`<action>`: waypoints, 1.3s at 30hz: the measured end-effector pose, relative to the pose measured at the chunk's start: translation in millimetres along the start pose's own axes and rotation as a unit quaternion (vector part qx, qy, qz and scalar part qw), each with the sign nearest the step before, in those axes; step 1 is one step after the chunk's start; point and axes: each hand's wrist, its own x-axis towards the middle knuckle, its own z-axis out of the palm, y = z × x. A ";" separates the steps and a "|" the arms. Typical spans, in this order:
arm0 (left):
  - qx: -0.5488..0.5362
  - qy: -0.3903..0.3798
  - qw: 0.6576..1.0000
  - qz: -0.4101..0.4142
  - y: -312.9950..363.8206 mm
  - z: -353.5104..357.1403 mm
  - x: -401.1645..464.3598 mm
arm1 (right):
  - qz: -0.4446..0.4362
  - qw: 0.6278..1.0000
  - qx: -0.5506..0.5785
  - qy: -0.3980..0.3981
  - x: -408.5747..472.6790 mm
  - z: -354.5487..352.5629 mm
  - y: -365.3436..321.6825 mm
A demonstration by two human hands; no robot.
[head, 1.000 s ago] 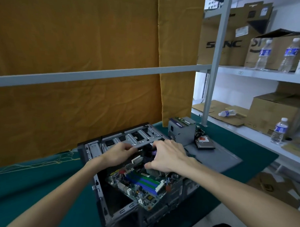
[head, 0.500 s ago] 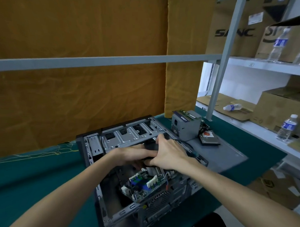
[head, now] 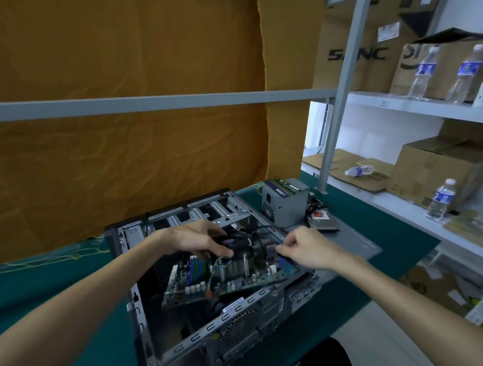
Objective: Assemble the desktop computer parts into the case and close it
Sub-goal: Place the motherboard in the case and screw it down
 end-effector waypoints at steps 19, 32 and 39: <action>0.033 -0.101 0.959 -0.261 32.7 19.4 11.6 | -0.069 0.986 0.080 -0.128 -24.2 -8.2 -15.4; -0.010 -0.036 0.976 -0.213 19.5 6.6 -4.4 | -0.024 0.996 0.066 0.056 -17.7 3.1 19.9; -0.040 0.013 0.983 -0.180 -0.3 -12.1 -24.3 | -0.021 0.996 0.015 0.081 -10.8 10.3 19.5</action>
